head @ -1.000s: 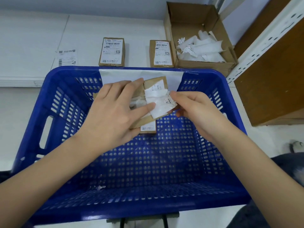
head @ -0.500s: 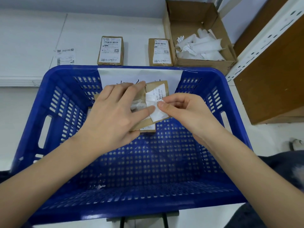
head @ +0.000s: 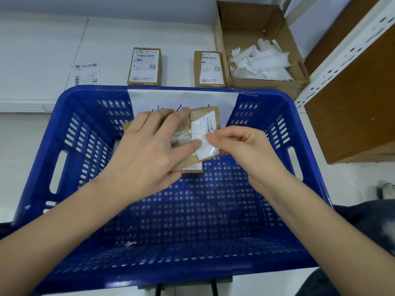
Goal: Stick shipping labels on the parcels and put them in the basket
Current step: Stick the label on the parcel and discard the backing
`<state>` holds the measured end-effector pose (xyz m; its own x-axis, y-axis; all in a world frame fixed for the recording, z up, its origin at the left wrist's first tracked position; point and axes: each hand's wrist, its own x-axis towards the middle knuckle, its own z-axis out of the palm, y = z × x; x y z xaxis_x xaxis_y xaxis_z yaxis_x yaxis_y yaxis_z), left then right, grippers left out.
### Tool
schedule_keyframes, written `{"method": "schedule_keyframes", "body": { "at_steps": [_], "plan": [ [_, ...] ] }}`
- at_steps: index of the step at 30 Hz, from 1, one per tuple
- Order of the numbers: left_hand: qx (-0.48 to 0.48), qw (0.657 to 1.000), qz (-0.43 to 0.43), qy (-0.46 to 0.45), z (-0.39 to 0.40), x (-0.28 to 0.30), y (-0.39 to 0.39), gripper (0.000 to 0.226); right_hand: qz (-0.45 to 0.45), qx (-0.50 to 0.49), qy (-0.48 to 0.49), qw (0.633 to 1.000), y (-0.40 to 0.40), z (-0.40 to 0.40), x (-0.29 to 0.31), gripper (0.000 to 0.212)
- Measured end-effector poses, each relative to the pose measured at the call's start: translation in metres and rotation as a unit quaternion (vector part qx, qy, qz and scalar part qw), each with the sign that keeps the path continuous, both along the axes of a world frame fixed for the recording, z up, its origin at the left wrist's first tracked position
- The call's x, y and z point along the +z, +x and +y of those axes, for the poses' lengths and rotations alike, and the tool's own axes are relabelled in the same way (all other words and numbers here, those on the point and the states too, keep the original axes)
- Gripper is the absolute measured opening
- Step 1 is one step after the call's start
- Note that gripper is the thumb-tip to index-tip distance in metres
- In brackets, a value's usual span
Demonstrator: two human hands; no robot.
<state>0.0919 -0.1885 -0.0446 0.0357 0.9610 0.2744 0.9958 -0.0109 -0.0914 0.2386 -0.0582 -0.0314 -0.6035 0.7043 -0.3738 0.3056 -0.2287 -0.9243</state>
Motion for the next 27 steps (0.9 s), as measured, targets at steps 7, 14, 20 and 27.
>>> {"method": "schedule_keyframes", "body": {
  "at_steps": [7,14,20,27],
  "plan": [
    [-0.006,1.000,-0.013,-0.006,0.001,-0.002,0.001,0.063,-0.106,0.112,0.048,0.987,0.006,0.017,0.013,0.016],
    [-0.003,1.000,-0.003,-0.025,0.001,-0.006,0.005,0.068,-0.157,0.106,0.324,0.927,0.004,0.002,-0.006,0.007],
    [0.011,0.999,-0.001,-0.039,0.001,-0.008,0.006,0.066,-0.119,0.083,0.455,0.878,0.003,-0.008,-0.015,0.013],
    [0.004,1.000,0.006,-0.018,0.001,-0.005,0.012,0.067,-0.092,0.043,0.429,0.898,0.001,-0.006,-0.013,0.014]
  ]
}}
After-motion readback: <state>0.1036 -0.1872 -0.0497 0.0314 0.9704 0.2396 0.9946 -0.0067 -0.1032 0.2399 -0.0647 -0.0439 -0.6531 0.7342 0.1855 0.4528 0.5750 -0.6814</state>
